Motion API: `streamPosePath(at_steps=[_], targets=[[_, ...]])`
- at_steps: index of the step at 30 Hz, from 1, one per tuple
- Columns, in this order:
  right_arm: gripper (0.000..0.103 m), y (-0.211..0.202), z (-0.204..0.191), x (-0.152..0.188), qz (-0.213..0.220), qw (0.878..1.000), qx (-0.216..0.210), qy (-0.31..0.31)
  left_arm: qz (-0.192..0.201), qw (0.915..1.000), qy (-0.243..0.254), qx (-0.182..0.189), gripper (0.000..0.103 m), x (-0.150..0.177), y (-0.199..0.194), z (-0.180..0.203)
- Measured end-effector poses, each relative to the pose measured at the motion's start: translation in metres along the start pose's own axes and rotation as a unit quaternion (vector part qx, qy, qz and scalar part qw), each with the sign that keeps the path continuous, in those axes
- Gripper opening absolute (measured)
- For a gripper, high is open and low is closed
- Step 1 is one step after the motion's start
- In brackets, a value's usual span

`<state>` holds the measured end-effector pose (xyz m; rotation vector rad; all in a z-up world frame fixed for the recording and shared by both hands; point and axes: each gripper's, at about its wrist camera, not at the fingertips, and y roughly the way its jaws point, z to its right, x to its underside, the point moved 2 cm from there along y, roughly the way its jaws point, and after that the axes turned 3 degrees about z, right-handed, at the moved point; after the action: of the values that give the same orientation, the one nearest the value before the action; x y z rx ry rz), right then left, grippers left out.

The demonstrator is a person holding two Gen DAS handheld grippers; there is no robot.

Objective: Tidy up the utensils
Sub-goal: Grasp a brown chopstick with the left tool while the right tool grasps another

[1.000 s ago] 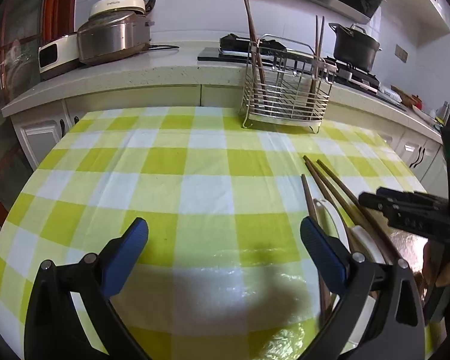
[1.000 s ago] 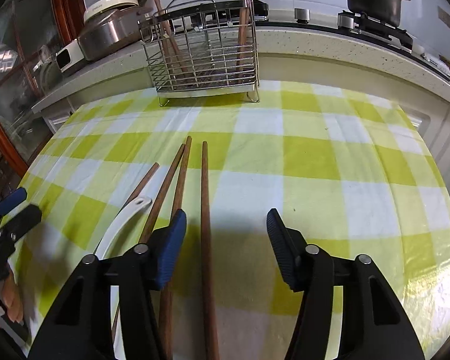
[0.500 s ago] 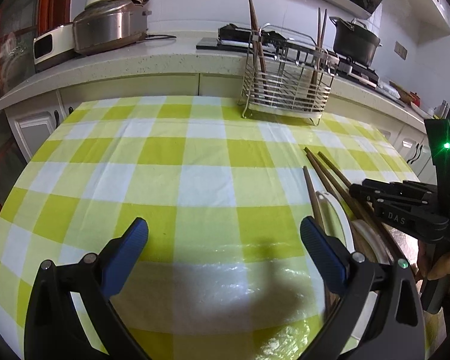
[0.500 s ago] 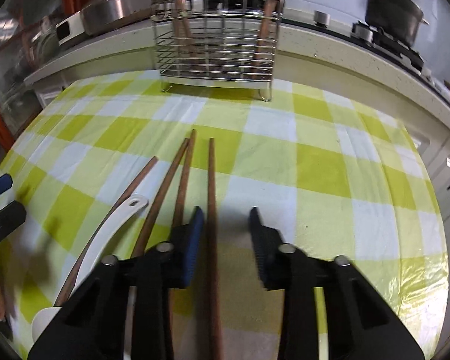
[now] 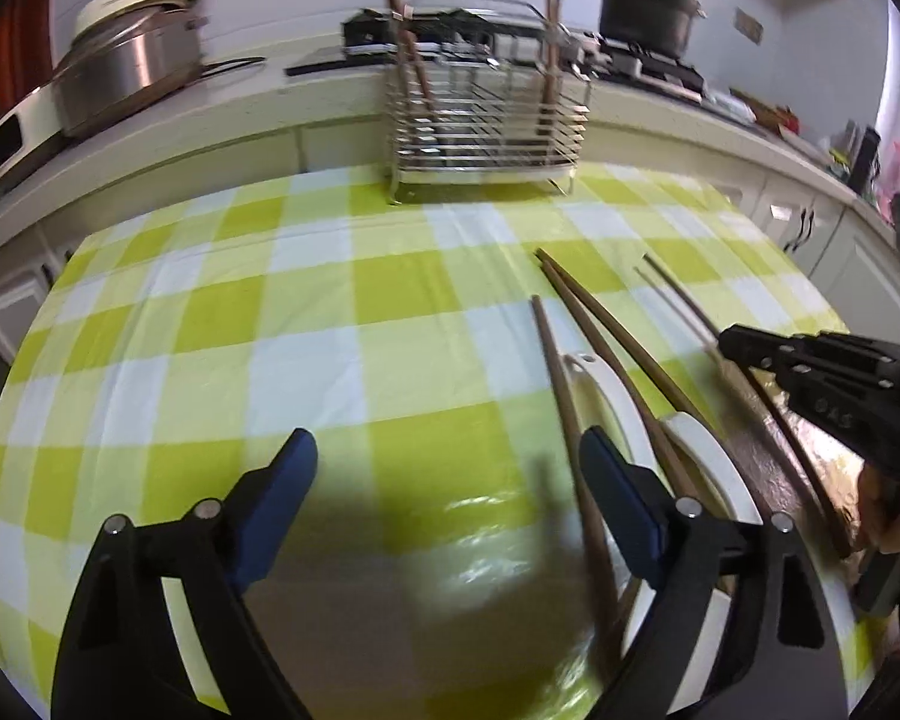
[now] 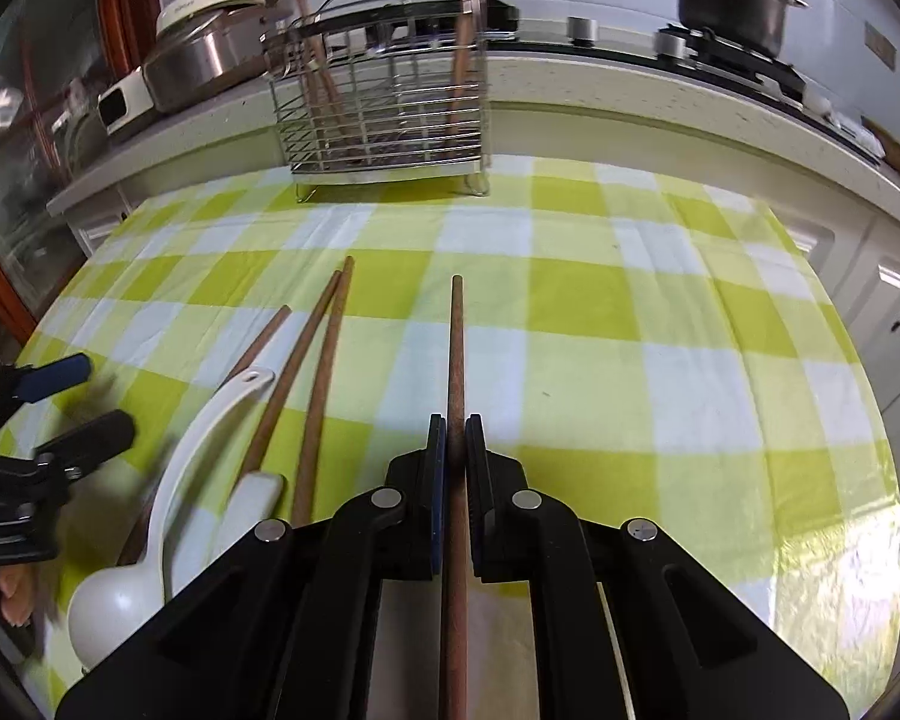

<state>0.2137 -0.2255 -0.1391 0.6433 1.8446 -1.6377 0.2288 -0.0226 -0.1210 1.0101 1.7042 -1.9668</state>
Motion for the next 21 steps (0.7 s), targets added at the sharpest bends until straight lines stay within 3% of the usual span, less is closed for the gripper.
streamPosePath(at_steps=[10,19,21], targets=[[0.008,-0.022,0.028,0.003,0.020,0.999,-0.016,0.028,-0.032,0.9986,0.041,0.003,0.067,-0.001,0.028,0.029],[0.008,-0.027,0.036,0.004,0.029,0.998,-0.031,0.039,-0.038,0.9950,0.087,0.031,0.024,-0.003,0.025,0.048],[0.008,-0.027,0.036,0.006,0.027,0.998,-0.035,0.042,-0.041,0.9948,0.087,0.032,0.009,-0.003,0.024,0.046]])
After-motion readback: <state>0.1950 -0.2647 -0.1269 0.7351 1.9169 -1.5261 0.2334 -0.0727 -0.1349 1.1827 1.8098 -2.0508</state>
